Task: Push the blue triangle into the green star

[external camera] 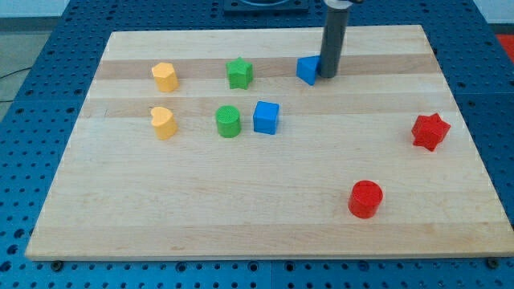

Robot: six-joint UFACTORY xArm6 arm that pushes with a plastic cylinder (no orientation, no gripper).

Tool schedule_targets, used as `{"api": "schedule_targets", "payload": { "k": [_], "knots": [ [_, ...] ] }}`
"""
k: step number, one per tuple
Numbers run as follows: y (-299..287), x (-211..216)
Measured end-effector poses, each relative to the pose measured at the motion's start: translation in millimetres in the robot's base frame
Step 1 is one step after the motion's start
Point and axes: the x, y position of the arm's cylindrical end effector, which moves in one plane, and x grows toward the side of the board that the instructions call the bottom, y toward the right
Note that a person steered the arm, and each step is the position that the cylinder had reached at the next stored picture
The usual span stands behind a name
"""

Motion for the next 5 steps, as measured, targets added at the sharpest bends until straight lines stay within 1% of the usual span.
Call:
{"api": "schedule_targets", "payload": {
  "k": [2, 5],
  "knots": [
    [-46.0, 2.1],
    [-75.0, 5.2]
  ]
}}
